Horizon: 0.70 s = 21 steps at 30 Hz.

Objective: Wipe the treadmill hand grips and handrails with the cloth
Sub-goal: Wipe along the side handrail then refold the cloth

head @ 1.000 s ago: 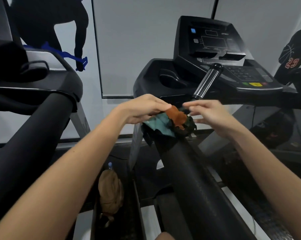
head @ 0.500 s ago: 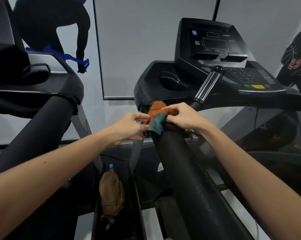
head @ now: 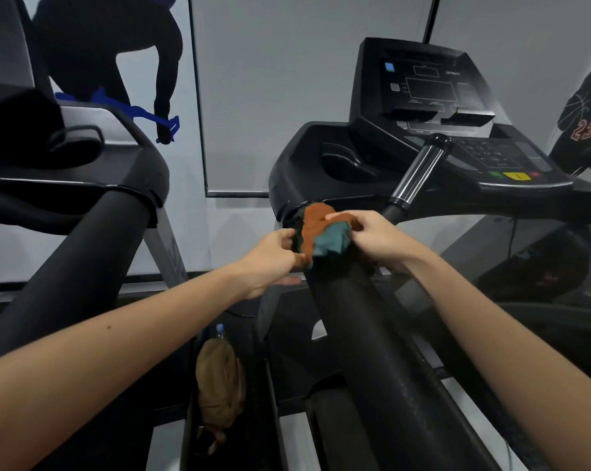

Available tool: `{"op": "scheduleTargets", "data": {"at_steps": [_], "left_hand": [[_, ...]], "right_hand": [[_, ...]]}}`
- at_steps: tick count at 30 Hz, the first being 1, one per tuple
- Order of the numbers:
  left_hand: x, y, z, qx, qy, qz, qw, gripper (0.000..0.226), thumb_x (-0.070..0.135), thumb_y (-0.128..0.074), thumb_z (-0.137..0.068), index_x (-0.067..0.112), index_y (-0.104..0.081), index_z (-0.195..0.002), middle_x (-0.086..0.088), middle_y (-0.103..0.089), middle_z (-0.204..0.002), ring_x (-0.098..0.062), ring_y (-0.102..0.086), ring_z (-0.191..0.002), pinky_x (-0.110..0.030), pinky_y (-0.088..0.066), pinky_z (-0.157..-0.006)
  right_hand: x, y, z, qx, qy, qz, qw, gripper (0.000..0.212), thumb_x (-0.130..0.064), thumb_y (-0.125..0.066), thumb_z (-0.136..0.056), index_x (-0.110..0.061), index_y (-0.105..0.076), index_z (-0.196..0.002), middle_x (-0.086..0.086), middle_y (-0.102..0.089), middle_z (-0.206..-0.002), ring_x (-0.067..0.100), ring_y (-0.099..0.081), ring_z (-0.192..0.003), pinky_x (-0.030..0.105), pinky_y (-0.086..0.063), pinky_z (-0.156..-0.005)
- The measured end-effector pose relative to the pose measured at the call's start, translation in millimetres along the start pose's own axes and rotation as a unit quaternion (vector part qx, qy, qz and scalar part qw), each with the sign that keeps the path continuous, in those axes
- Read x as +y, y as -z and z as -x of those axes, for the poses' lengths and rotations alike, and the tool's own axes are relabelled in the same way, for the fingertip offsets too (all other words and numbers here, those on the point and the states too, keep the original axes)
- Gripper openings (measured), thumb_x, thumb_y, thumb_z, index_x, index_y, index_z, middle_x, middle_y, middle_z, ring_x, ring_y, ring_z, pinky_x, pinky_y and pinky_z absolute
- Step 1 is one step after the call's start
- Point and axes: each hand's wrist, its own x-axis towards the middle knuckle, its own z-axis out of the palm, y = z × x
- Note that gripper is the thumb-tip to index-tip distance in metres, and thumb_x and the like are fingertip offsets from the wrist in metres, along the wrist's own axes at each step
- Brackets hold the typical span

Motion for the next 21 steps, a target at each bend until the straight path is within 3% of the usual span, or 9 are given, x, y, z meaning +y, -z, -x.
{"op": "scheduleTargets", "data": {"at_steps": [2, 4, 6, 12, 14, 17, 19, 21], "left_hand": [[-2.7, -1.2, -1.3, 0.015, 0.000, 0.030, 0.999, 0.051, -0.002, -0.052, -0.090, 0.013, -0.038, -0.137, 0.001, -0.058, -0.112, -0.011, -0.058, -0.090, -0.032, -0.054, -0.079], [-3.1, -3.5, -0.6, 0.014, -0.003, 0.033, 0.999, 0.051, 0.001, -0.054, -0.090, 0.015, -0.037, -0.137, -0.001, -0.056, -0.121, -0.012, -0.057, -0.096, -0.032, -0.053, -0.081], [-2.0, -5.7, 1.6, 0.006, -0.008, 0.033, 0.999, 0.053, 0.002, -0.057, -0.089, 0.017, -0.037, -0.136, 0.003, -0.055, -0.117, -0.010, -0.056, -0.098, -0.032, -0.052, -0.082], [0.9, -9.6, 10.9, -0.021, -0.037, 0.006, 0.999, 0.060, -0.006, -0.057, -0.086, 0.013, -0.035, -0.139, 0.016, -0.050, -0.106, -0.007, -0.056, -0.092, -0.020, -0.054, -0.068], [-0.5, -10.6, 11.6, -0.021, -0.047, 0.000, 0.999, 0.063, -0.011, -0.054, -0.085, 0.011, -0.034, -0.141, 0.009, -0.051, -0.117, -0.010, -0.057, -0.098, -0.021, -0.055, -0.071], [-4.1, -11.1, 15.4, -0.028, -0.058, -0.016, 0.998, 0.064, -0.014, -0.057, -0.081, 0.013, -0.041, -0.137, -0.005, -0.057, -0.122, -0.018, -0.059, -0.107, -0.028, -0.054, -0.084], [-5.5, -13.2, 19.8, -0.037, -0.063, -0.030, 0.997, 0.067, -0.011, -0.061, -0.079, 0.014, -0.040, -0.137, -0.006, -0.056, -0.126, -0.019, -0.057, -0.113, -0.031, -0.051, -0.091], [-5.1, -15.7, 24.1, -0.036, -0.063, -0.012, 0.997, 0.072, -0.009, -0.065, -0.078, 0.015, -0.036, -0.139, 0.000, -0.051, -0.130, -0.018, -0.054, -0.116, -0.031, -0.051, -0.089]], "right_hand": [[-1.5, -4.0, -19.7, -0.005, -0.006, 0.003, 1.000, 0.030, 0.006, -0.043, -0.089, -0.015, -0.064, -0.088, -0.007, -0.064, -0.085, -0.001, -0.060, -0.078, 0.014, -0.048, -0.073], [4.4, -5.3, -32.7, 0.001, -0.035, -0.010, 0.999, 0.030, 0.009, -0.039, -0.089, -0.008, -0.063, -0.095, 0.005, -0.066, -0.093, 0.014, -0.063, -0.091, 0.023, -0.051, -0.079], [10.9, -7.0, -32.4, 0.028, -0.044, -0.022, 0.998, 0.027, 0.004, -0.040, -0.091, -0.004, -0.061, -0.106, 0.011, -0.066, -0.103, 0.022, -0.061, -0.100, 0.030, -0.050, -0.086], [16.4, -3.5, 10.0, 0.069, -0.008, -0.041, 0.997, 0.025, 0.001, -0.045, -0.093, -0.008, -0.060, -0.111, 0.007, -0.061, -0.101, 0.009, -0.056, -0.088, 0.008, -0.046, -0.069], [18.4, -0.5, 33.2, 0.072, 0.005, -0.031, 0.997, 0.025, 0.001, -0.048, -0.092, -0.007, -0.062, -0.112, 0.004, -0.063, -0.096, 0.004, -0.056, -0.081, 0.007, -0.045, -0.065], [17.2, 3.6, 64.6, 0.058, 0.019, -0.027, 0.998, 0.028, 0.004, -0.049, -0.089, -0.018, -0.066, -0.094, -0.007, -0.065, -0.075, -0.001, -0.054, -0.066, 0.011, -0.042, -0.059], [15.3, 5.3, 72.1, 0.043, 0.020, -0.047, 0.998, 0.033, 0.003, -0.049, -0.089, -0.025, -0.063, -0.094, -0.009, -0.066, -0.082, 0.001, -0.058, -0.071, 0.013, -0.044, -0.066], [14.1, 5.1, 67.0, 0.005, 0.023, -0.045, 0.999, 0.037, -0.001, -0.049, -0.092, -0.029, -0.057, -0.113, -0.008, -0.063, -0.113, 0.001, -0.059, -0.101, 0.017, -0.044, -0.089]]}}
